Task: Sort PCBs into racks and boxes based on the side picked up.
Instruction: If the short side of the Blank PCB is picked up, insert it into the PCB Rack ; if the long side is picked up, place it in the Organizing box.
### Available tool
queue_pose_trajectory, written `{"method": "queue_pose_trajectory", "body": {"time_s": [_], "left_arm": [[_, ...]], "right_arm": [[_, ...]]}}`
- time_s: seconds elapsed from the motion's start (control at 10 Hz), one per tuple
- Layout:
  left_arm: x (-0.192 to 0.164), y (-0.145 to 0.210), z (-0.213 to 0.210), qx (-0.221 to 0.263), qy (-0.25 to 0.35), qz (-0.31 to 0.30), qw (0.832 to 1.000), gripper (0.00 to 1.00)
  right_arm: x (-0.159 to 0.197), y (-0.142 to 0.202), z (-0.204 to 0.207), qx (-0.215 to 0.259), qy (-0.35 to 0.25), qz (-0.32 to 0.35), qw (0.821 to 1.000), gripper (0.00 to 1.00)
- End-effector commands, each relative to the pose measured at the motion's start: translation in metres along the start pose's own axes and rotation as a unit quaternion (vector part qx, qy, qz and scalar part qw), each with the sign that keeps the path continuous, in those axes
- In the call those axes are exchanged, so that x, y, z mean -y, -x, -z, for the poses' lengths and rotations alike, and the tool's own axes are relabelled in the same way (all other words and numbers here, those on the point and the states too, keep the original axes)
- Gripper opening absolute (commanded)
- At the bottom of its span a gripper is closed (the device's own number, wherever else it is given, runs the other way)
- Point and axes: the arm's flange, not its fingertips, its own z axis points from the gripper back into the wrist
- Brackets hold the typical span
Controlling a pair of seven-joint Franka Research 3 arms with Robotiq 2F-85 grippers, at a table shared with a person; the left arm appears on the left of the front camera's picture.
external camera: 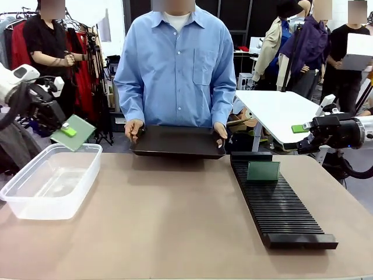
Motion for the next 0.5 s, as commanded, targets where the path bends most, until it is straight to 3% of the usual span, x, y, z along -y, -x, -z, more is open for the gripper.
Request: {"method": "queue_pose_trajectory", "body": {"time_s": [0.0,0.4], "left_arm": [[0.007,0.005,-0.008,-0.015,-0.061,-0.034,0.997,0.00],[0.006,0.009,0.003,-0.039,-0.199,-0.085,0.976,0.00]], "right_arm": [[-0.001,-0.003,-0.002,-0.002,0.004,-0.007,1.000,1.00],[-0.001,-0.003,-0.002,-0.002,0.004,-0.007,1.000,1.00]]}}
